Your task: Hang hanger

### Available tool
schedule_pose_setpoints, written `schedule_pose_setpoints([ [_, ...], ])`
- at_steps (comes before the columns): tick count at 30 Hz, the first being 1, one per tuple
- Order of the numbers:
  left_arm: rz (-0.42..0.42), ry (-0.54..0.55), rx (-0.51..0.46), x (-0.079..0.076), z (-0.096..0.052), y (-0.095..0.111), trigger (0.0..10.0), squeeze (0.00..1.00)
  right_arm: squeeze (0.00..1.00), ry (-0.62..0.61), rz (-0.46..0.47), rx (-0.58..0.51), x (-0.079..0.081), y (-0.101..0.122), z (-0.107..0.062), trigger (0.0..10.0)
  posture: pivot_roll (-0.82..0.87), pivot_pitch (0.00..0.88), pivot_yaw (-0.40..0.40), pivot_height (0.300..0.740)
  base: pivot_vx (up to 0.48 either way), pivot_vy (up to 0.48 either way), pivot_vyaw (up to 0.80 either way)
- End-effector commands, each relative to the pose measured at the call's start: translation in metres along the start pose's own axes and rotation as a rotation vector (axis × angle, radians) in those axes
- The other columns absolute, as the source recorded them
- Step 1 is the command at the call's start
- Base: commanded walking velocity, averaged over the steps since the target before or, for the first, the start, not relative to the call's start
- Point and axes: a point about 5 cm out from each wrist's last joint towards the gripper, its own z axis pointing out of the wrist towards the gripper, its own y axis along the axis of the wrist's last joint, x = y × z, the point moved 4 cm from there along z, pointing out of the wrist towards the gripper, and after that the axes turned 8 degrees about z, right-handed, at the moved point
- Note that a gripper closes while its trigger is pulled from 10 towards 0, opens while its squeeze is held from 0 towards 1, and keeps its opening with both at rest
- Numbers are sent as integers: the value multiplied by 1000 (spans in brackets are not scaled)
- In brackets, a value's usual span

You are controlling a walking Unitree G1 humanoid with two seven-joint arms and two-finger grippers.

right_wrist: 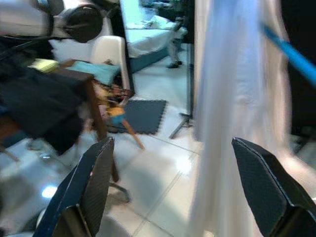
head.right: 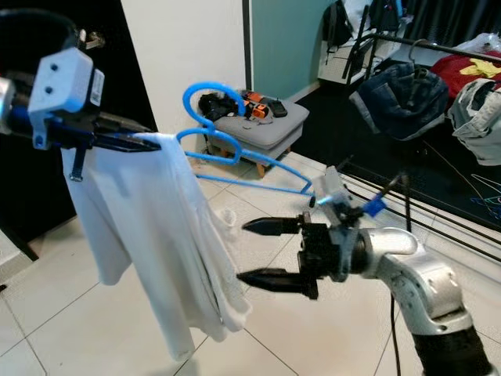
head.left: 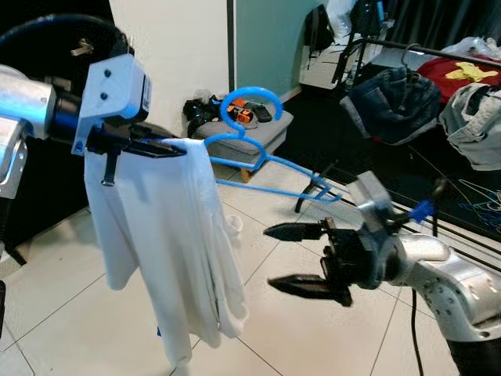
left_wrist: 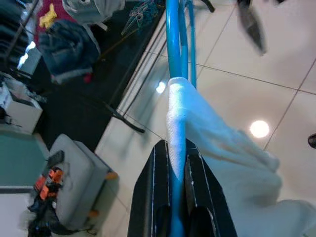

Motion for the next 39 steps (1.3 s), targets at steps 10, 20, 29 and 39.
schedule_pose_setpoints([
  [10, 75, 15, -94, 8, 13, 22, 6078, 0, 0, 13, -88, -54, -7, 25, 32, 10000, -48, 0, 12, 740, 0, 0, 0],
  [20, 99, 0, -158, 9, 29, 37, 10000, 0, 0, 74, -143, -58, -5, 34, 60, 10000, -43, 0, 9, 740, 0, 0, 0],
  [29, 124, 33, -172, 17, 26, 46, 10000, 0, 0, 9, -167, 61, -16, 15, 68, 10000, -46, 0, 8, 740, 0, 0, 0],
  [39, 139, 78, -89, 25, 13, 32, 10000, 0, 0, 47, -156, 483, -8, -45, 18, 10000, -59, 0, 8, 740, 0, 0, 0],
])
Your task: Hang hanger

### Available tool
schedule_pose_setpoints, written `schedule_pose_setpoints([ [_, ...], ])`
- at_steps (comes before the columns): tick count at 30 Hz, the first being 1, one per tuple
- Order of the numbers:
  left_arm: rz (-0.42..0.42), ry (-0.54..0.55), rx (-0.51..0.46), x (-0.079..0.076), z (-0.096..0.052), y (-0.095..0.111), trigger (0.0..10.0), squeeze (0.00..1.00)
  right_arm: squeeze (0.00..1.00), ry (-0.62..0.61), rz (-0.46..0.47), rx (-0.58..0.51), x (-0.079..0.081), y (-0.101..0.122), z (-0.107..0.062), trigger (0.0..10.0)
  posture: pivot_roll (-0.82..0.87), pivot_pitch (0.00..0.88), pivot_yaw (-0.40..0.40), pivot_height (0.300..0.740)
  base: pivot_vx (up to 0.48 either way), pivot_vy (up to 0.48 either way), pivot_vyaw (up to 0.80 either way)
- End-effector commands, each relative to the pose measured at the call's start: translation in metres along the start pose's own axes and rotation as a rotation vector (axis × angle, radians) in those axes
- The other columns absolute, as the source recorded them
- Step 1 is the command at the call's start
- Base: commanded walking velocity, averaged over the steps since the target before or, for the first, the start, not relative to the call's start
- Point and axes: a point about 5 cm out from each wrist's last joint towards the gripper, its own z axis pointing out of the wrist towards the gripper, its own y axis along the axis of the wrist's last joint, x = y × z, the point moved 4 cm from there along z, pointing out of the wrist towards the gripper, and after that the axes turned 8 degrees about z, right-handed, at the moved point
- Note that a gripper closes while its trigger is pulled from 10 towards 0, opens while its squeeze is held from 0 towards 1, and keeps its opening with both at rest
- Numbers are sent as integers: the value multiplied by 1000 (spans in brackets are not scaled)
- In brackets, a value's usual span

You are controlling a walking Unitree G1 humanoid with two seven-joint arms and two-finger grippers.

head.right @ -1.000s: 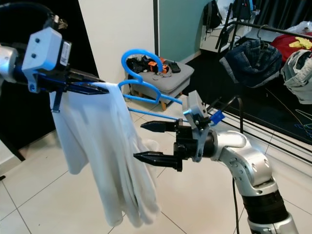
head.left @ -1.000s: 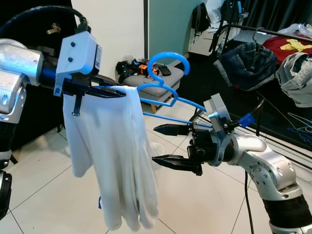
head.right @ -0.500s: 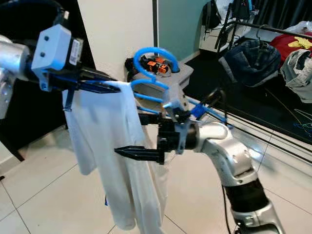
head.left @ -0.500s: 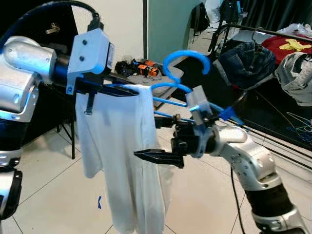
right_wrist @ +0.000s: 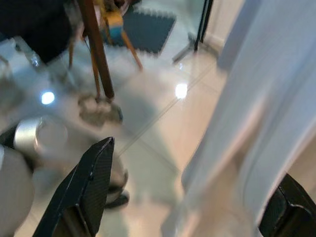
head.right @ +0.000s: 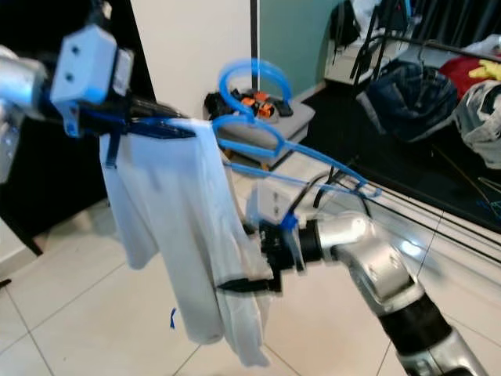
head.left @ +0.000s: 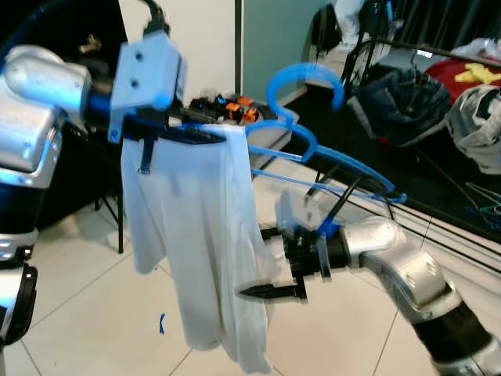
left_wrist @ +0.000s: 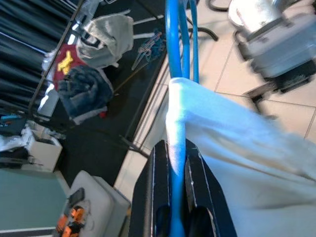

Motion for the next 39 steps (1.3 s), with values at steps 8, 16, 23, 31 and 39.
schedule_pose_setpoints([
  [8, 25, 37, 40, 8, -13, 0, 10000, 0, 0, -27, -38, 105, -3, -11, -20, 10000, -57, 0, 6, 740, 0, 0, 0],
  [16, 34, 60, 59, 13, -23, 0, 10000, 0, 0, -41, -39, 130, -4, -18, -29, 10000, -53, 0, 3, 740, 0, 0, 0],
  [23, 25, 69, 82, 13, -36, -5, 10000, 0, 0, 2, -12, 175, 5, -24, -50, 10000, -61, 0, 3, 740, 0, 0, 0],
  [31, 21, 68, 92, 11, -40, -5, 10000, 0, 0, 17, 18, 74, 8, -6, -69, 0, -64, 0, 1, 740, 0, 0, 0],
  [39, 18, 50, 86, 7, -38, -6, 10000, 0, 0, -22, 23, -84, -1, 20, -93, 0, -68, 0, 1, 740, 0, 0, 0],
])
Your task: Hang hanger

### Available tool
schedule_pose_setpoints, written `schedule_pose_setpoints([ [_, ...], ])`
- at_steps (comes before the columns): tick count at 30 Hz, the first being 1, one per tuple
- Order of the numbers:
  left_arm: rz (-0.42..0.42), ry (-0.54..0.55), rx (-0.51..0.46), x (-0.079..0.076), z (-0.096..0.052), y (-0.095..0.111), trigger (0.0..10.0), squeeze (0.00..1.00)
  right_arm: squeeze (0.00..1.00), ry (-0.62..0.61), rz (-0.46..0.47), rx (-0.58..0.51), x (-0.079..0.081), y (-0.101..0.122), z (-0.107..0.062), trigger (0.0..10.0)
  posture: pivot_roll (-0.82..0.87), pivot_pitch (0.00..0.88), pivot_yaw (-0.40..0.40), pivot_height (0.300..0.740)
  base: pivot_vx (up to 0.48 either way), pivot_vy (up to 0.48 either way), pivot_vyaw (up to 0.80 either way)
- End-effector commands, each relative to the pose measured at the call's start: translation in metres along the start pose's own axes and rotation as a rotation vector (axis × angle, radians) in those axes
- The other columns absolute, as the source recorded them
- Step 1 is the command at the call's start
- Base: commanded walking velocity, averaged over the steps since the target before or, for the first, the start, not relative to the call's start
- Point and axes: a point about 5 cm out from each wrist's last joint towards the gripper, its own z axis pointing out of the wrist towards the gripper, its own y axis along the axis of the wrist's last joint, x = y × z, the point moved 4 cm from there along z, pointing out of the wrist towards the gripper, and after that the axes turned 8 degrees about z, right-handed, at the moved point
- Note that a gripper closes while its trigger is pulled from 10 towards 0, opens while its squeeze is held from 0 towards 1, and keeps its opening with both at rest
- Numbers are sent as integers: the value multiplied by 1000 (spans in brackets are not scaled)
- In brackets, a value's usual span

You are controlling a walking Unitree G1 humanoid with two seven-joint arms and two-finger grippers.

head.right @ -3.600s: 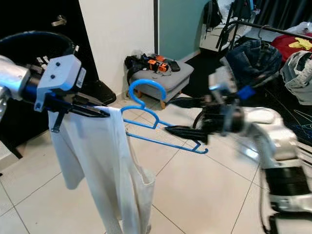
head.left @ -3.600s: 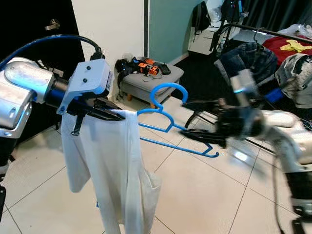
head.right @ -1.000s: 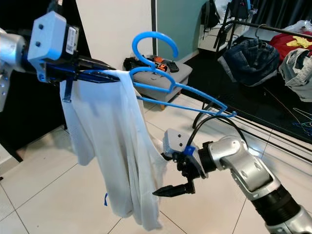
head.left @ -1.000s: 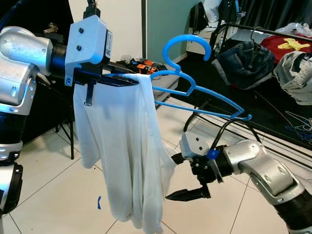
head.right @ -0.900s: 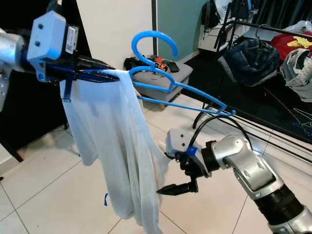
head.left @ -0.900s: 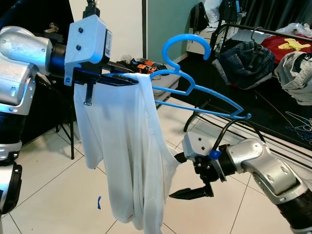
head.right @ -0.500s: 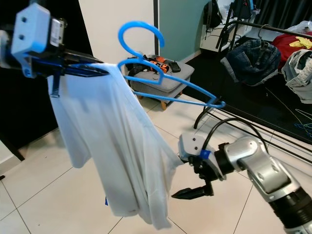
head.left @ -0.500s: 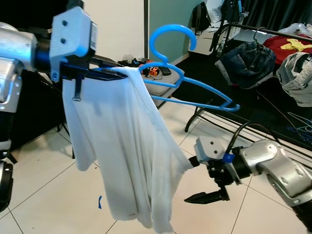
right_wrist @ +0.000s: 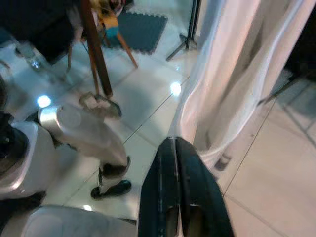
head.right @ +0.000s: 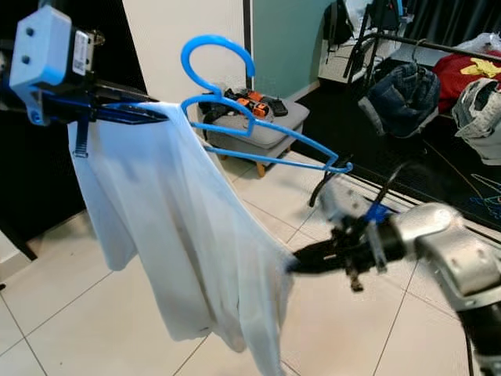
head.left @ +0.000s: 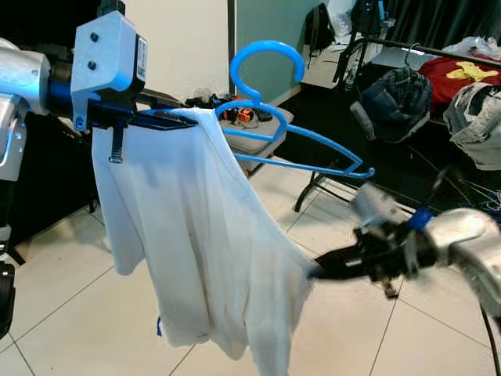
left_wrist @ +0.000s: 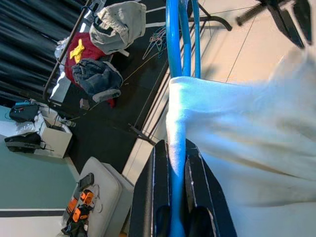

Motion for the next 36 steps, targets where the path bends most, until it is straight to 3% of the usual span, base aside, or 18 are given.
schedule_pose_setpoints([
  [1, 27, 16, 11, 4, -11, 4, 10000, 0, 0, -2, 7, -56, -1, 10, -9, 0, -67, 0, -1, 740, 0, 0, 0],
  [5, 23, 16, 21, 2, -14, 1, 10000, 0, 0, -7, 20, -26, 0, 4, -17, 0, -71, 0, 1, 740, 0, 0, 0],
  [12, 23, 17, 23, 2, -14, 1, 10000, 0, 0, -8, 23, 12, 2, -3, -16, 0, -74, 0, 5, 740, 0, 0, 0],
  [13, 26, 15, 9, 2, -10, 3, 10000, 0, 0, -66, -13, -19, -7, 0, -4, 10000, -76, 0, 10, 740, 0, 0, 0],
  [14, 29, 14, 0, 3, -8, 4, 10000, 0, 0, -92, -34, -71, -13, 7, 5, 10000, -76, 0, 11, 740, 0, 0, 0],
  [16, 29, 14, 0, 3, -8, 4, 10000, 0, 0, -92, -34, -71, -13, 7, 5, 10000, -76, 0, 11, 740, 0, 0, 0],
  [17, 33, 11, -9, 3, -6, 5, 10000, 0, 310, -113, -43, -130, -17, 17, 12, 10000, -75, 0, 11, 740, 0, 0, 0],
  [18, 33, 11, -9, 3, -6, 5, 10000, 0, 310, -113, -43, -130, -17, 17, 12, 10000, -75, 0, 11, 740, 0, 0, 0],
  [19, 40, 4, -24, 4, -3, 10, 10000, 0, 1000, -119, -53, -210, -20, 30, 22, 10000, -71, 0, 15, 740, 0, 0, 0],
  [23, 46, -1, -35, 5, -2, 13, 10000, 0, 1000, -116, -57, -261, -20, 38, 28, 10000, -71, 0, 15, 740, 0, 0, 0],
  [26, 55, -8, -50, 3, 1, 18, 10000, 0, 1000, -68, -58, -311, -16, 44, 47, 10000, -61, 0, 15, 740, 0, 0, 0],
  [33, 64, -5, -53, 6, 1, 19, 10000, 0, 1000, -26, -88, -280, -13, 43, 62, 10000, -57, 0, 15, 740, 0, 0, 0],
  [36, 76, -2, -66, 9, 2, 25, 10000, 0, 1000, -26, -130, -210, -14, 37, 69, 10000, -51, 0, 10, 740, 0, 0, 0],
])
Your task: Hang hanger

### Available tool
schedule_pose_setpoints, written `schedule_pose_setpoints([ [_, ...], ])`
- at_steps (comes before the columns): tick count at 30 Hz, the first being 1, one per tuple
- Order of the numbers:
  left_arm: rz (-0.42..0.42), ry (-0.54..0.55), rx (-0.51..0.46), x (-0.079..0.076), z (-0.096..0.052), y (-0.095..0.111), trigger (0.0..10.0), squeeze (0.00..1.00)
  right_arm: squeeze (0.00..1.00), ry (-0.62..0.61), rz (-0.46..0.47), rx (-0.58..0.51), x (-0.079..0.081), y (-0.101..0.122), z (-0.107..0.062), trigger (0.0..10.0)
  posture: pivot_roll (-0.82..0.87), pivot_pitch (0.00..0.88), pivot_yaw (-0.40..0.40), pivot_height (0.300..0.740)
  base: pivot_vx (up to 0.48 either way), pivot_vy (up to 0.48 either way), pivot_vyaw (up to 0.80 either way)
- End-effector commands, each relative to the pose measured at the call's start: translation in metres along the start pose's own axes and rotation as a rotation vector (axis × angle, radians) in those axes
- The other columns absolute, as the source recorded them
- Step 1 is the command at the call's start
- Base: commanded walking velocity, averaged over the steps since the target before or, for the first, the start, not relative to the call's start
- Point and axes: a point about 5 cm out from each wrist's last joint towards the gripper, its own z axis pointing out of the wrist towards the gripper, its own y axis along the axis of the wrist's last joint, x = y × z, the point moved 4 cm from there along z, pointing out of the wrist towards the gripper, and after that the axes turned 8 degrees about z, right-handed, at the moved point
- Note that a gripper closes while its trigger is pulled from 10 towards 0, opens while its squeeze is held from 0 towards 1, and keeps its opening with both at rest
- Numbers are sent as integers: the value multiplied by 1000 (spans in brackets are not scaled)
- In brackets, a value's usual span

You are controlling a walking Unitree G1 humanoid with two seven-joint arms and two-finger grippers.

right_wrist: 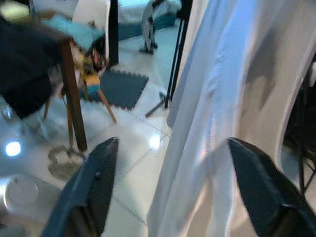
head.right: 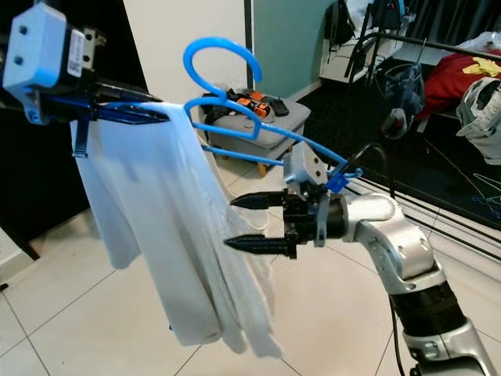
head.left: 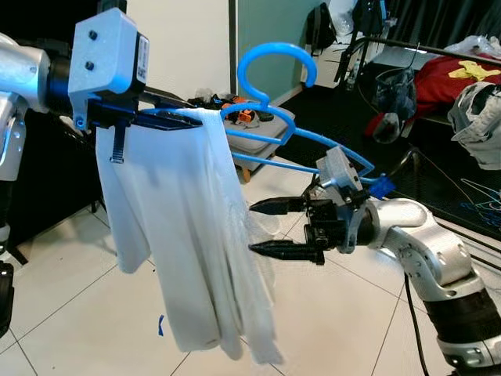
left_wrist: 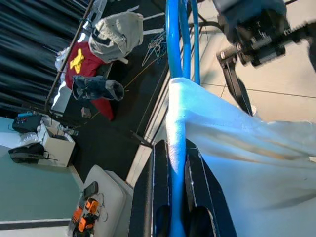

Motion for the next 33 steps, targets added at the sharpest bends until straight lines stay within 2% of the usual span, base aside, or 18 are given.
schedule_pose_setpoints([
  [1, 45, 3, -39, 8, 3, 15, 10000, 0, 1000, -20, -70, 80, -2, -7, 4, 10000, -51, 0, 10, 740, 0, 0, 0],
  [4, 57, 0, -47, 8, 4, 19, 10000, 0, 1000, -48, -76, 90, -6, -10, 6, 10000, -49, 0, 10, 740, 0, 0, 0],
  [5, 62, -1, -50, 9, 5, 21, 10000, 0, 635, -58, -77, 90, -8, -9, 7, 10000, -49, 0, 10, 740, 0, 0, 0],
  [6, 62, -1, -50, 9, 5, 21, 10000, 0, 635, -58, -77, 90, -8, -9, 7, 10000, -49, 0, 10, 740, 0, 0, 0],
  [7, 65, -2, -52, 9, 5, 22, 10000, 0, 380, -65, -76, 90, -9, -9, 7, 10000, -52, 0, 10, 740, 0, 0, 0],
  [9, 65, -2, -52, 9, 5, 22, 10000, 0, 380, -65, -76, 90, -9, -9, 7, 10000, -52, 0, 10, 740, 0, 0, 0],
  [10, 68, -1, -56, 10, 6, 23, 10000, 0, 16, -67, -75, 95, -10, -10, 7, 10000, -54, 0, 10, 740, 0, 0, 0],
  [21, 71, -5, -61, 9, 7, 25, 10000, 0, 0, -9, -47, 54, 0, -1, 2, 10000, -54, 0, 9, 740, 0, 0, 0],
  [22, 73, -3, -63, 10, 7, 26, 10000, 0, 0, 18, -44, 98, 4, -9, 2, 10000, -52, 0, 6, 740, 0, 0, 0],
  [23, 79, 5, -68, 13, 8, 28, 10000, 0, 0, 62, -28, 204, 11, -29, 2, 10000, -50, 0, 5, 740, 0, 0, 0],
  [24, 79, 5, -68, 13, 8, 28, 10000, 0, 0, 62, -28, 204, 11, -29, 2, 10000, -50, 0, 5, 740, 0, 0, 0],
  [28, 85, 15, -63, 15, 7, 29, 10000, 0, 0, 106, 8, 332, 21, -52, -3, 10000, -46, 0, 4, 740, 0, 0, 0],
  [33, 86, 17, -61, 16, 6, 29, 10000, 0, 0, 91, 13, 391, 19, -60, -8, 10000, -46, 0, 3, 740, 0, 0, 0],
])
